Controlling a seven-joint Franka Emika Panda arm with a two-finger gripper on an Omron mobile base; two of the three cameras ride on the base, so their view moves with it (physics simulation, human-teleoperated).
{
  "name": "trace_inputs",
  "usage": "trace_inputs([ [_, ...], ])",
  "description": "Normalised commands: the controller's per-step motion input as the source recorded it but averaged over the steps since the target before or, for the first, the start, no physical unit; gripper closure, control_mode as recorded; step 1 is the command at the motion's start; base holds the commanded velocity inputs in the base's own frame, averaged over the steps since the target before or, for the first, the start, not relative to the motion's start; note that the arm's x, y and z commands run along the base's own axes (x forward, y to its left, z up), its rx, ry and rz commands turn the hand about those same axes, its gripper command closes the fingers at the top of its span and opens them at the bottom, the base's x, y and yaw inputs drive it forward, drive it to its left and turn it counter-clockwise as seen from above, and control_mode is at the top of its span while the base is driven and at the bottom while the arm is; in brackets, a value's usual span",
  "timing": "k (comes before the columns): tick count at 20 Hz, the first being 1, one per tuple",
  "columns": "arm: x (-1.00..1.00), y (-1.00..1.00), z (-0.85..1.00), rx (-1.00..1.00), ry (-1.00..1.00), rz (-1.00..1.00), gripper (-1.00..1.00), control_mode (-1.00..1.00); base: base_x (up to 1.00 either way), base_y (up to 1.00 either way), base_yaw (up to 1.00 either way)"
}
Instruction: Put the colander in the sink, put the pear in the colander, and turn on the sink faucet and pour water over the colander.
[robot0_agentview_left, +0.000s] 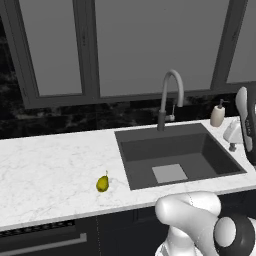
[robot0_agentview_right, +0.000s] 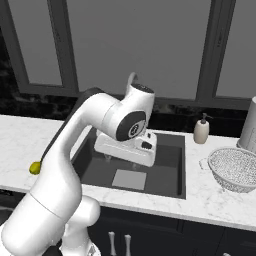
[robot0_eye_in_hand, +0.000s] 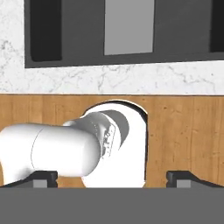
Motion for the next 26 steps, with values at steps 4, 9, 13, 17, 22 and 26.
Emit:
trace_inputs([
  [4, -0.06, -0.21, -0.08, 0.00, 0.00, 0.01, -1.00, -1.00, 0.00, 0.00, 0.00],
  [9, 0.09, -0.93, -0.07, -0.01, 0.17, -0.01, -1.00, -1.00, 0.00, 0.00, 0.00],
  [13, 0.55, -0.90, -0.09, -0.11, 0.28, -0.17, -1.00, -1.00, 0.00, 0.00, 0.00],
  [17, 0.68, -0.96, -0.26, -0.13, 0.06, -0.10, -1.00, -1.00, 0.00, 0.00, 0.00],
  [22, 0.93, -1.00, -0.30, -0.02, 0.00, 0.00, -1.00, -1.00, 0.00, 0.00, 0.00],
  [26, 1.00, -1.00, -0.44, 0.01, 0.00, 0.12, -1.00, -1.00, 0.00, 0.00, 0.00],
])
